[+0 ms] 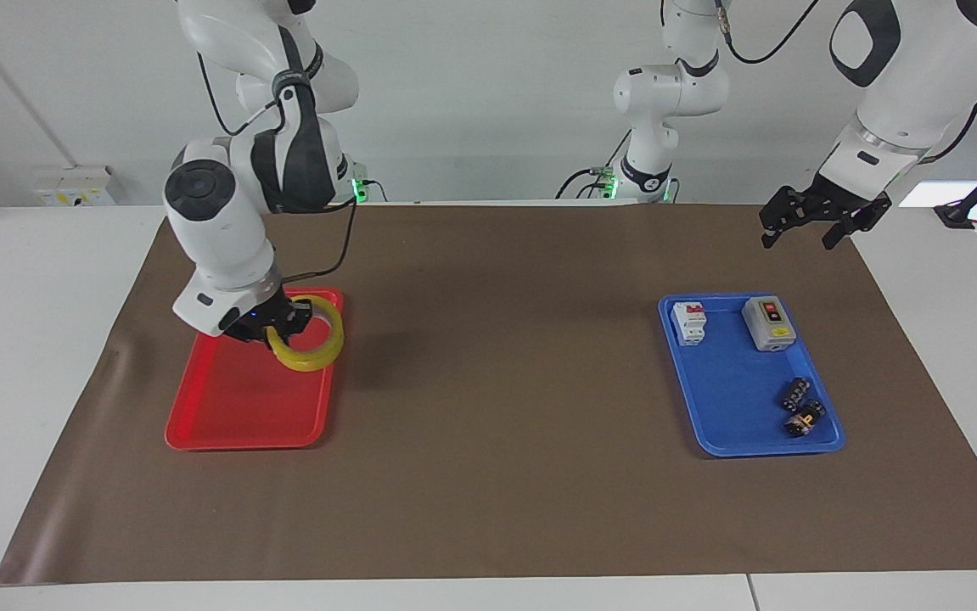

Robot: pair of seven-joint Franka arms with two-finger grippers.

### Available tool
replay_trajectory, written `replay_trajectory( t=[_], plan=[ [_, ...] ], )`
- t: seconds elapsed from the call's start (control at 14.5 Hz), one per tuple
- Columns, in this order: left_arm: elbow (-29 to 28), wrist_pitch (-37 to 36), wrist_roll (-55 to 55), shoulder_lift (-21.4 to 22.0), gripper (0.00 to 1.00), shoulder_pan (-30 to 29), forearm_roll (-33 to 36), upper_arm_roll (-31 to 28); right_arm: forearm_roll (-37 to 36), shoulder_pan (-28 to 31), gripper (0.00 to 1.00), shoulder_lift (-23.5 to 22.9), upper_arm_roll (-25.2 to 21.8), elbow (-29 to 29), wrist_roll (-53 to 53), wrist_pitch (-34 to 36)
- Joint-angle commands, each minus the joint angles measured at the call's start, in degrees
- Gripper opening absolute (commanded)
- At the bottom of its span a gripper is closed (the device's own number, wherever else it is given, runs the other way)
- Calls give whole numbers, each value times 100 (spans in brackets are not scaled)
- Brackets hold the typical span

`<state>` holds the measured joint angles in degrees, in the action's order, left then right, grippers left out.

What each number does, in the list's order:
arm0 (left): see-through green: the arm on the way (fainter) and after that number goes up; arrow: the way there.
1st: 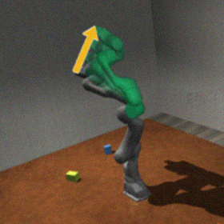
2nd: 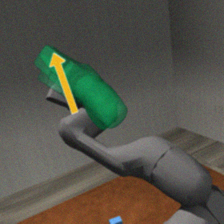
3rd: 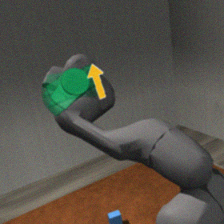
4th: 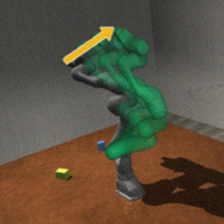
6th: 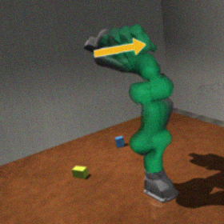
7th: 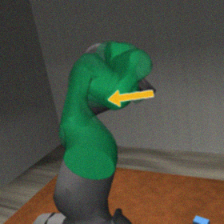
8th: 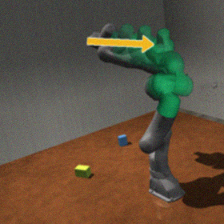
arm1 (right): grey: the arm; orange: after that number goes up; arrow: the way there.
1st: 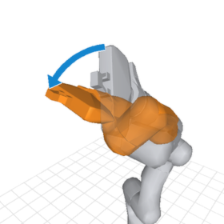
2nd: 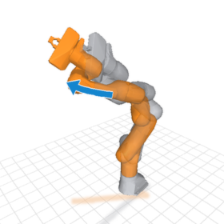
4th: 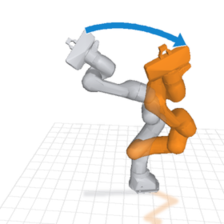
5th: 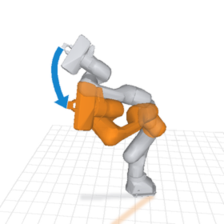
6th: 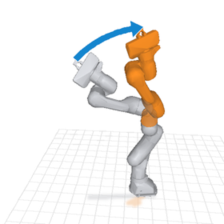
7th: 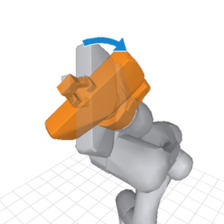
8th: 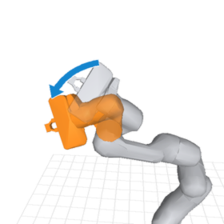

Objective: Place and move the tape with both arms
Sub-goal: 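Carry the tape roll with the right gripper into the red tray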

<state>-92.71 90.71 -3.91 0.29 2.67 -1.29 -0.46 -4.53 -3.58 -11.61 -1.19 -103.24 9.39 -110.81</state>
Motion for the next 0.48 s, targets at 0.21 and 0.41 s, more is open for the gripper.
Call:
replay_trajectory(
  t=[0.21,0.41],
  plan=[
    [-204,70,-40,182,100,14,58,-33,-12,744,0,607,110,-1882,994,-2065],
    [-204,88,-40,182,100,6,58,-33,-4,770,0,607,110,-2156,994,-2427]
  ],
)
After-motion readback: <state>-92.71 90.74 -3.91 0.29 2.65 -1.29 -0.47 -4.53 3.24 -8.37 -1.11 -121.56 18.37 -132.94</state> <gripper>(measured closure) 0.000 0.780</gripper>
